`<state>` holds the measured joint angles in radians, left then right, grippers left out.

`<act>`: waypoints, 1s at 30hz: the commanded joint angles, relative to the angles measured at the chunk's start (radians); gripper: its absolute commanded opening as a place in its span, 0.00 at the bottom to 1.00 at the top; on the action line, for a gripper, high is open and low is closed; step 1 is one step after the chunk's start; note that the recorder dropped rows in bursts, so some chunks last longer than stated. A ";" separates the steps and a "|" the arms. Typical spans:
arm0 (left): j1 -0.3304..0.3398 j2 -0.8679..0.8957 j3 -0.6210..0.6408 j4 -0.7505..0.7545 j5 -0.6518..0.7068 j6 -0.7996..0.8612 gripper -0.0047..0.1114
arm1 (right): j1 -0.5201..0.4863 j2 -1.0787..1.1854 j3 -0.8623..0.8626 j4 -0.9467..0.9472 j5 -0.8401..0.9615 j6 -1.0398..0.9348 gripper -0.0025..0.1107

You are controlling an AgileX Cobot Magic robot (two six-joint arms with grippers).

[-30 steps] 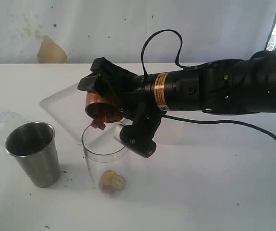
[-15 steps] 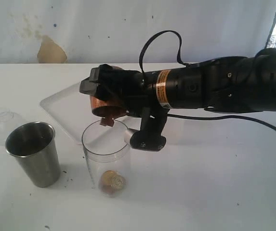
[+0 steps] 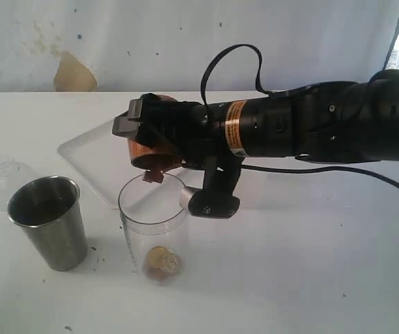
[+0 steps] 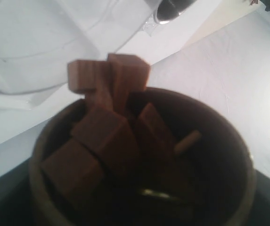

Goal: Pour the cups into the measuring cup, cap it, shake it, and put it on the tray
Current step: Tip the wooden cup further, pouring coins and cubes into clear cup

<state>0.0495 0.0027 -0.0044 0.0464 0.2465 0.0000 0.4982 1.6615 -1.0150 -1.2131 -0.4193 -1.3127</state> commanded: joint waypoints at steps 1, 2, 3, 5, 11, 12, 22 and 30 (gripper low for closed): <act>-0.004 -0.003 0.004 -0.006 -0.011 0.000 0.04 | 0.001 -0.013 0.015 0.001 -0.002 -0.012 0.02; -0.004 -0.003 0.004 -0.006 -0.011 0.000 0.04 | 0.001 -0.013 0.017 0.001 -0.002 -0.012 0.02; -0.004 -0.003 0.004 -0.006 -0.011 0.000 0.04 | 0.001 -0.013 0.019 0.004 -0.005 -0.012 0.02; -0.004 -0.003 0.004 -0.006 -0.011 0.000 0.04 | 0.001 -0.024 0.016 0.017 -0.036 -0.012 0.02; -0.004 -0.003 0.004 -0.006 -0.011 0.000 0.04 | 0.025 -0.013 0.029 0.007 0.021 -0.080 0.02; -0.004 -0.003 0.004 -0.006 -0.011 0.000 0.04 | 0.030 -0.013 0.029 0.013 0.006 -0.078 0.02; -0.004 -0.003 0.004 -0.006 -0.011 0.000 0.04 | 0.030 -0.015 0.033 0.094 -0.023 -0.148 0.02; -0.004 -0.003 0.004 -0.006 -0.011 0.000 0.04 | 0.030 -0.023 0.063 0.237 -0.062 -0.305 0.02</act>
<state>0.0495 0.0027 -0.0044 0.0464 0.2465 0.0000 0.5279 1.6515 -0.9545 -1.0363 -0.4459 -1.5874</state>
